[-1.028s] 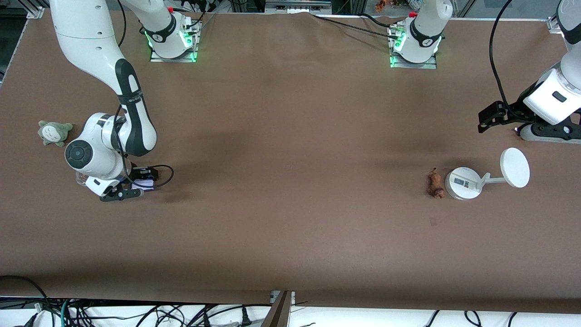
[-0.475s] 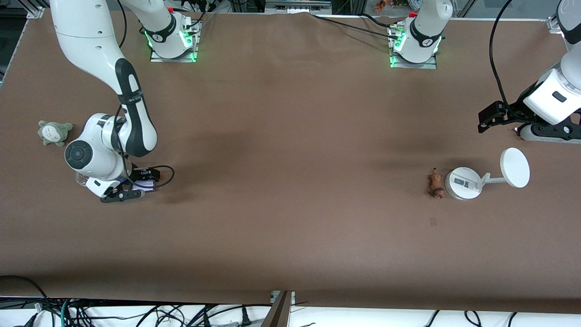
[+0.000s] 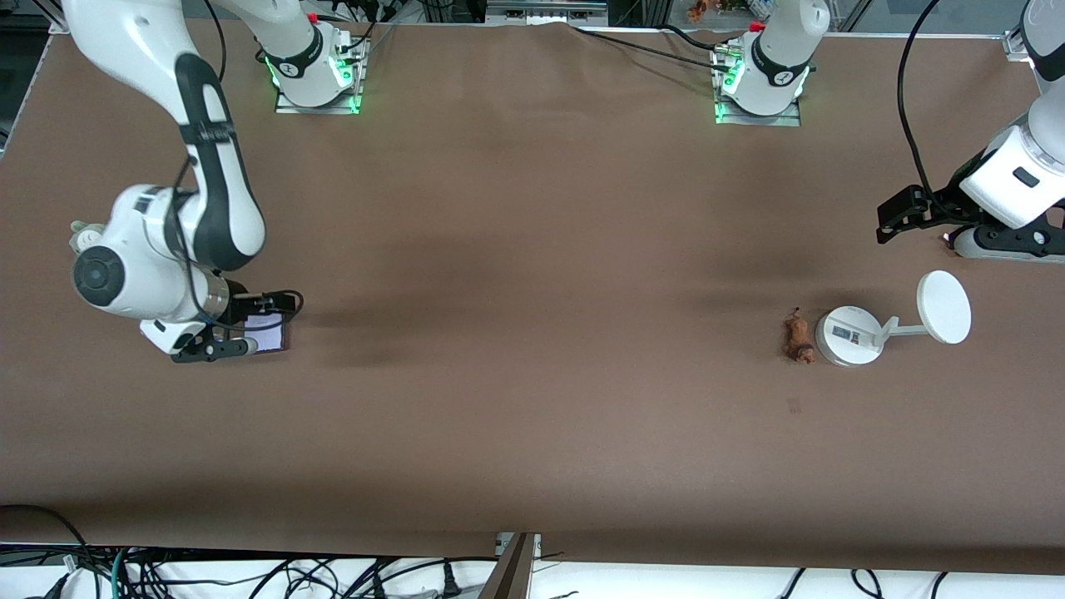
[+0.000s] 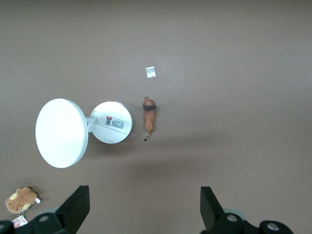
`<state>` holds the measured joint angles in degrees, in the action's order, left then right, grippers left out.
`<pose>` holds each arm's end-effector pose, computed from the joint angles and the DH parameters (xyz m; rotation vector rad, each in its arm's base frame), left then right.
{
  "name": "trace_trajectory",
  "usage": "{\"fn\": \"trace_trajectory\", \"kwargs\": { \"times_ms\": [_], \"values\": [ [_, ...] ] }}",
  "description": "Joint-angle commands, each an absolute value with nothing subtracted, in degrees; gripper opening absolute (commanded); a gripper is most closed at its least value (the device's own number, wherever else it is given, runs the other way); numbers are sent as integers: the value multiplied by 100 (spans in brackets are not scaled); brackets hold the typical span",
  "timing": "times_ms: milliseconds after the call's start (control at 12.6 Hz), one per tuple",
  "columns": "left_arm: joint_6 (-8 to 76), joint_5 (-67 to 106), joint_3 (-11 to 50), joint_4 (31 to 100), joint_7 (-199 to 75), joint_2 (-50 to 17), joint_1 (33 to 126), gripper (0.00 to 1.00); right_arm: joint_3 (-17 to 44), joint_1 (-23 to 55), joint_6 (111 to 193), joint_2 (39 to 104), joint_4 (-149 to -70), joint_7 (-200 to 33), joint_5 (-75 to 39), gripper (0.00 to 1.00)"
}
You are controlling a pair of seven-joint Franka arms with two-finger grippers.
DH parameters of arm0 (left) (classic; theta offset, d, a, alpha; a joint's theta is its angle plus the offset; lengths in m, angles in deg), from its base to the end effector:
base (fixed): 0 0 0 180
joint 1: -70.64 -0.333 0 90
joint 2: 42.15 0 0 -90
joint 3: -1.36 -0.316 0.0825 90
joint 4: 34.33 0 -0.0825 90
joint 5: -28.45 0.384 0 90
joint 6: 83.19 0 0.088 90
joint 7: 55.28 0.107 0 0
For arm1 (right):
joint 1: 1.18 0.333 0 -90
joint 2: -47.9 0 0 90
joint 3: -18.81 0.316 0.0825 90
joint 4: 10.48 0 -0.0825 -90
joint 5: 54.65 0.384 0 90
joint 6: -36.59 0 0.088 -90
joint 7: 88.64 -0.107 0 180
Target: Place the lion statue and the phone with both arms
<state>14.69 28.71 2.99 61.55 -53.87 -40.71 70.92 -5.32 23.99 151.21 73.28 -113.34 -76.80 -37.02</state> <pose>0.5705 -0.0184 0.5736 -3.1365 0.0918 -0.0154 0.6242 0.0481 0.3064 -3.0223 -0.1329 0.2719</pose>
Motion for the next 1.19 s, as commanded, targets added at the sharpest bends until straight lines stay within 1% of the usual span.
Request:
{"fn": "trace_trajectory", "kwargs": {
  "times_ms": [0, 158, 237, 316, 475, 554, 712, 1107],
  "values": [
    [1393, 2950, 294, 6156, -5325, -4101, 7099, 100, -553, 2501, 13886, 6795, -10929, -8291, -3707, 99],
    [1340, 2950, 294, 6148, -5317, -4101, 7099, 100, -571, 2501, 12770, 6593, -10263, -8625, -3847, 99],
    [1340, 2950, 294, 6148, -5317, -4101, 7099, 100, -571, 2501, 12016, 6566, -9633, -8844, -4022, 99],
    [1340, 2950, 294, 6148, -5317, -4092, 7099, 100, -580, 2501, 11461, 6557, -9235, -8994, -4093, 99],
    [1332, 2950, 294, 6148, -5317, -4101, 7099, 100, -632, 2484, 10606, 6539, -8575, -9083, -4295, 99],
    [1331, 2950, 286, 6156, -5317, -4101, 7090, 100, -685, 2484, 10342, 6487, -8354, -9075, -4435, 99],
    [1331, 2942, 268, 6156, -5316, -4092, 7090, 100, -703, 2475, 10234, 6469, -8133, -9057, -4647, 99],
    [1331, 2950, 268, 6156, -5308, -4092, 7090, 100, -791, 2431, 10303, 6451, -8132, -9092, -4630, 100]
  ]
}}
